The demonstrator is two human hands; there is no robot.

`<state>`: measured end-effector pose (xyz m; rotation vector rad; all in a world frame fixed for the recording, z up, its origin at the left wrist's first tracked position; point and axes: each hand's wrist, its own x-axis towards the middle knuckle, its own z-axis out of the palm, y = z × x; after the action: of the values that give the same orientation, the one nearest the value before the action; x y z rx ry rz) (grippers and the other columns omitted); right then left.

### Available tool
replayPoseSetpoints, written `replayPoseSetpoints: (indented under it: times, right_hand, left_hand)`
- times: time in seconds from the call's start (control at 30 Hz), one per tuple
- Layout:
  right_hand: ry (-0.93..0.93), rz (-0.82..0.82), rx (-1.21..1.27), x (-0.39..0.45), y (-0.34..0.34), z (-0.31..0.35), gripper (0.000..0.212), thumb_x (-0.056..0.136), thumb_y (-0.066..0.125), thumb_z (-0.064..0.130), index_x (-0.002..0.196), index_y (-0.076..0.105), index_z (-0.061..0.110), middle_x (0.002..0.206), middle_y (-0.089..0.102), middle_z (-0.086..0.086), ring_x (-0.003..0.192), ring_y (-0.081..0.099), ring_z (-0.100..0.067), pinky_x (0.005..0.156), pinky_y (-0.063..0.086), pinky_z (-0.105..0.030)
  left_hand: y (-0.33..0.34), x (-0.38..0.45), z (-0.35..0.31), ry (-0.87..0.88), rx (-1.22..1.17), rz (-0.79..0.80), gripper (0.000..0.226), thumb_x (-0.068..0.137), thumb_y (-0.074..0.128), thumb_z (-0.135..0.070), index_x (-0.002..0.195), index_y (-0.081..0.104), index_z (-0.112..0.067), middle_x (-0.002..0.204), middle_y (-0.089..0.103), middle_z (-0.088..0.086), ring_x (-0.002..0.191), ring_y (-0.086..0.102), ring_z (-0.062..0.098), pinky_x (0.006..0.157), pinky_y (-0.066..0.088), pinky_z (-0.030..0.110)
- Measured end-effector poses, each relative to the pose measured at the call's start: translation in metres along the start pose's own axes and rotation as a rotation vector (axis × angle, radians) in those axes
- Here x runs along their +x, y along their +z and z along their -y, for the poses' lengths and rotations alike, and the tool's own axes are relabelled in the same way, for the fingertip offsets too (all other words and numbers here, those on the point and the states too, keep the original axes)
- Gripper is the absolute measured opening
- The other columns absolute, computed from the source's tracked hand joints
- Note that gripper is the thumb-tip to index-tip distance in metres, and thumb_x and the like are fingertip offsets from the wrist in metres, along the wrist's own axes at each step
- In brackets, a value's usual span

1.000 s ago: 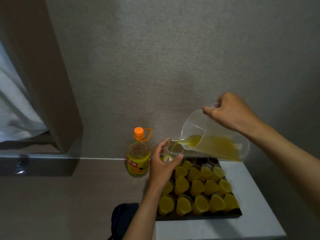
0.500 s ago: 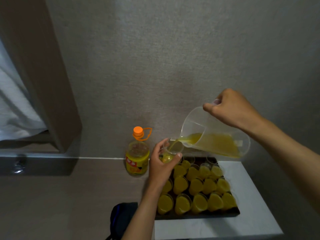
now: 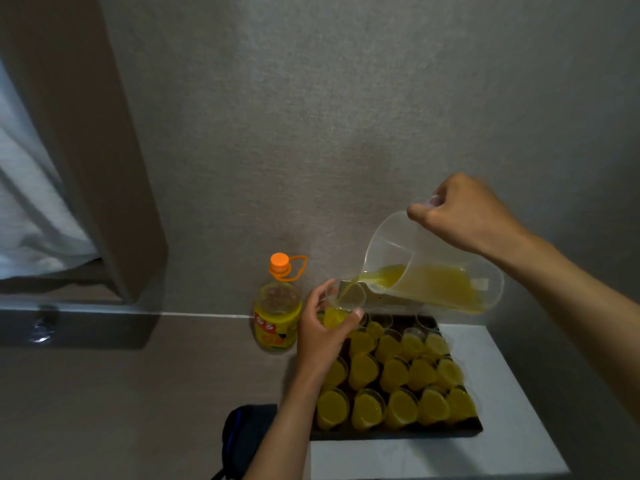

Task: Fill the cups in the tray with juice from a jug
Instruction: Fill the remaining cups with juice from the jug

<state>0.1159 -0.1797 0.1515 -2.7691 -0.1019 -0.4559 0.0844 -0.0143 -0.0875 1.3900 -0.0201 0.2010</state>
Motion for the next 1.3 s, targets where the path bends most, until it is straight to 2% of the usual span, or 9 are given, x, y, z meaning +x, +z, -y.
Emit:
replayPoseSetpoints:
  times: [0.13,0.27,0.63,0.83,1.1,1.3]
  right_hand:
    - [-0.004,0.005,0.010,0.002,0.002,0.000,0.044,0.087,0.068,0.033,0.054,0.044,0.016,0.046,0.037,0.001,0.046,0.037,-0.022,0.050,0.030,-0.032]
    - [0.003,0.003,0.034,0.005,0.002,0.001,0.046,0.087,0.069,0.032,0.053,0.040,0.018,0.042,0.032,0.006,0.043,0.033,-0.020,0.050,0.028,-0.030]
    - [-0.007,0.006,0.016,0.008,-0.002,0.002,0.042,0.088,0.069,0.033,0.056,0.046,0.016,0.047,0.038,0.001,0.046,0.036,-0.020,0.050,0.029,-0.032]
    - [0.005,0.002,0.003,0.010,-0.005,0.003,0.047,0.087,0.069,0.032,0.052,0.041,0.017,0.045,0.035,0.001,0.045,0.034,-0.021,0.050,0.028,-0.032]
    - [-0.002,0.005,0.000,0.013,-0.006,0.001,0.048,0.086,0.068,0.032,0.052,0.037,0.018,0.043,0.029,0.004,0.045,0.029,-0.021,0.050,0.026,-0.032]
    - [0.007,0.003,0.011,0.014,-0.008,0.002,0.040,0.087,0.068,0.033,0.057,0.047,0.016,0.050,0.037,0.000,0.048,0.035,-0.021,0.052,0.030,-0.032]
  left_hand:
    - [0.000,0.003,0.002,0.000,0.013,-0.012,0.059,0.079,0.088,-0.022,0.129,0.061,-0.037,0.130,0.063,-0.019,0.124,0.054,0.000,0.092,0.044,0.010]
    - [0.000,0.006,0.004,0.009,0.018,-0.025,0.059,0.078,0.088,-0.020,0.128,0.062,-0.037,0.128,0.064,-0.019,0.122,0.056,0.002,0.099,0.047,0.022]
    - [0.000,0.008,0.006,0.001,0.036,-0.030,0.060,0.078,0.088,-0.021,0.129,0.062,-0.036,0.127,0.065,-0.019,0.120,0.056,-0.003,0.092,0.044,0.008]
    - [0.000,0.010,0.010,-0.007,0.044,-0.032,0.061,0.078,0.089,-0.023,0.130,0.061,-0.038,0.131,0.063,-0.017,0.125,0.054,0.000,0.104,0.045,0.024]
    - [0.001,0.012,0.012,-0.024,0.044,-0.035,0.062,0.077,0.089,-0.024,0.130,0.061,-0.040,0.132,0.063,-0.017,0.126,0.055,0.003,0.107,0.049,0.036]
    - [0.002,0.012,0.011,-0.028,0.045,-0.032,0.060,0.078,0.089,-0.025,0.129,0.061,-0.041,0.132,0.062,-0.021,0.125,0.053,-0.003,0.106,0.048,0.031]
